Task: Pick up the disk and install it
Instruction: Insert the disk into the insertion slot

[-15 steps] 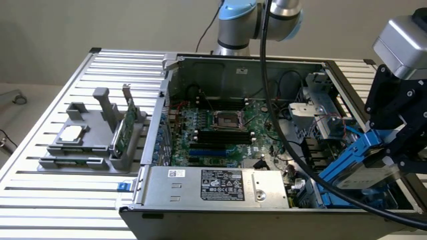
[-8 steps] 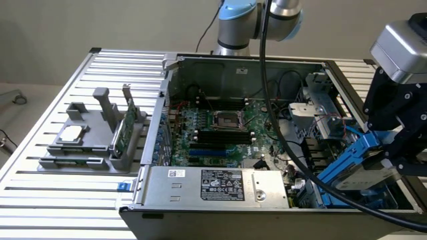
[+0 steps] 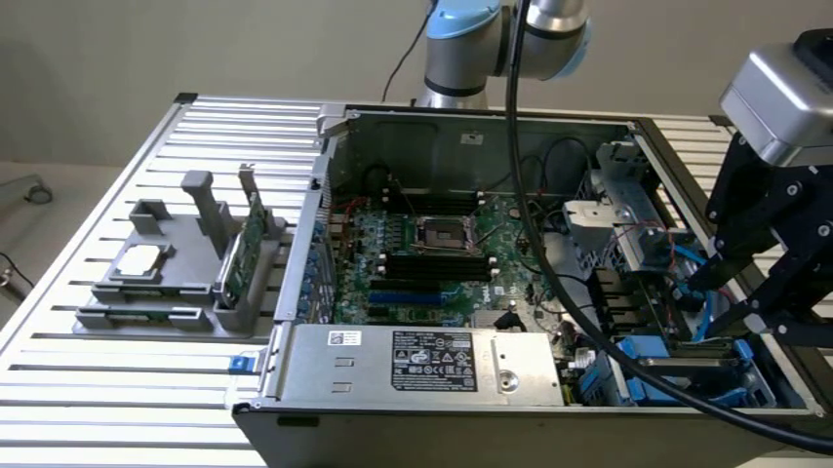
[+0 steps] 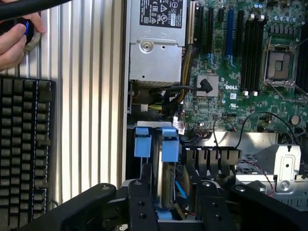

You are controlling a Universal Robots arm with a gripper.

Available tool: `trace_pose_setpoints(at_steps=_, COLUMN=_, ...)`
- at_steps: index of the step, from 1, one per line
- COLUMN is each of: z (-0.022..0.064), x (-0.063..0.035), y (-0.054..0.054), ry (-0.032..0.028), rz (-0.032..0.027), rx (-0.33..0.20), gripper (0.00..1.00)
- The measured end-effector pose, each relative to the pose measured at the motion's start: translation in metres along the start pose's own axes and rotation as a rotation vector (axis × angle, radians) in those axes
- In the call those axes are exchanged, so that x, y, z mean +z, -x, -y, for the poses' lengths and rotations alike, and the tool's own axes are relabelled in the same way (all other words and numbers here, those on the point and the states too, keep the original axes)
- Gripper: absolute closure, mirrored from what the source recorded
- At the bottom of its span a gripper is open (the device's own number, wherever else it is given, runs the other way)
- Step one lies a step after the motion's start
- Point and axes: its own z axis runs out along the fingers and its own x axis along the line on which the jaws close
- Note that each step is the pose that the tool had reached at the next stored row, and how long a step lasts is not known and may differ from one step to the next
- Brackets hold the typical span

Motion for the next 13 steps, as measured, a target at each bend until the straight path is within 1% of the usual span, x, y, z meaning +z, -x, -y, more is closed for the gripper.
trace_pose_setpoints(at_steps=5, z=0.0000, x=0.0003, y=0.0000, ry=0.0000, rz=0.0001, rx=0.000, gripper=0.60)
trace_pose_setpoints(at_steps=9, z=0.0012, x=0.0005, y=-0.0001, ry=0.0000, rz=0.0013, rx=0.000, gripper=0.60)
trace_pose_setpoints(at_steps=10, z=0.0017, x=0.0006, y=-0.0002, ry=0.0000, rz=0.0015, rx=0.000, gripper=0.62)
trace_pose_setpoints(at_steps=11, z=0.0021, x=0.0010, y=-0.0003, ry=-0.0001, rz=0.0021, rx=0.000, gripper=0.62)
trace_pose_setpoints(at_steps=13, z=0.0026, x=0.0023, y=-0.0006, ry=-0.0002, rz=0.0037, rx=0.000, gripper=0.75)
